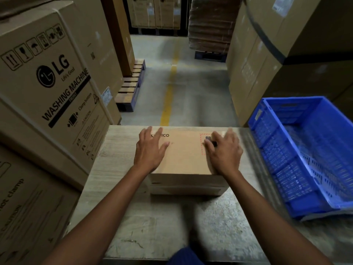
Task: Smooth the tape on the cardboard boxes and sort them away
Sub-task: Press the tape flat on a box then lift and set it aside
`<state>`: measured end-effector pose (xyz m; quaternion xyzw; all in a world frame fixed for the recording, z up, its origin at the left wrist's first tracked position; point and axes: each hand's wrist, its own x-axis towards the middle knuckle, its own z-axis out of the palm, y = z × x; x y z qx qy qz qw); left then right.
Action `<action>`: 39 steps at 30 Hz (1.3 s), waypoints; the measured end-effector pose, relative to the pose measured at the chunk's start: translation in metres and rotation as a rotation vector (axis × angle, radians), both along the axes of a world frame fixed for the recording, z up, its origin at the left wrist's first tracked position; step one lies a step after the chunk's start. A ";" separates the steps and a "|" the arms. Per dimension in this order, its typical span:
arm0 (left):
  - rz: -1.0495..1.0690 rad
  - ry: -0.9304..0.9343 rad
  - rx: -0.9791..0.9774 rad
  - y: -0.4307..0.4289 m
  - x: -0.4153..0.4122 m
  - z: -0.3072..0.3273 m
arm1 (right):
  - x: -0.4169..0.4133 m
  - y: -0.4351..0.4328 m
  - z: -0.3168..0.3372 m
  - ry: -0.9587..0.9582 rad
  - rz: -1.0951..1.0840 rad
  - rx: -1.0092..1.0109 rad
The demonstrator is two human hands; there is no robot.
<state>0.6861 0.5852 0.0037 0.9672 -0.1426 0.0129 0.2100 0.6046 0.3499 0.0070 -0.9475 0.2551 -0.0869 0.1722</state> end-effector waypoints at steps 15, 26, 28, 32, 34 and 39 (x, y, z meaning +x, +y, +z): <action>0.314 0.412 -0.580 0.023 -0.012 -0.004 | -0.027 0.002 -0.004 -0.140 -0.093 0.089; 0.214 0.227 -0.744 0.033 -0.042 -0.008 | -0.053 0.014 -0.004 -0.408 -0.181 0.260; 0.223 0.235 -0.846 0.030 -0.044 -0.006 | -0.054 0.014 -0.009 -0.490 -0.189 0.336; 0.322 0.246 -0.846 0.028 -0.054 -0.023 | -0.064 0.019 -0.032 -0.488 -0.239 0.408; 0.328 0.268 -0.792 0.031 -0.061 -0.039 | -0.071 0.021 -0.046 -0.455 -0.271 0.418; 0.339 0.309 -0.736 0.034 -0.079 -0.071 | -0.087 0.025 -0.077 -0.302 -0.284 0.421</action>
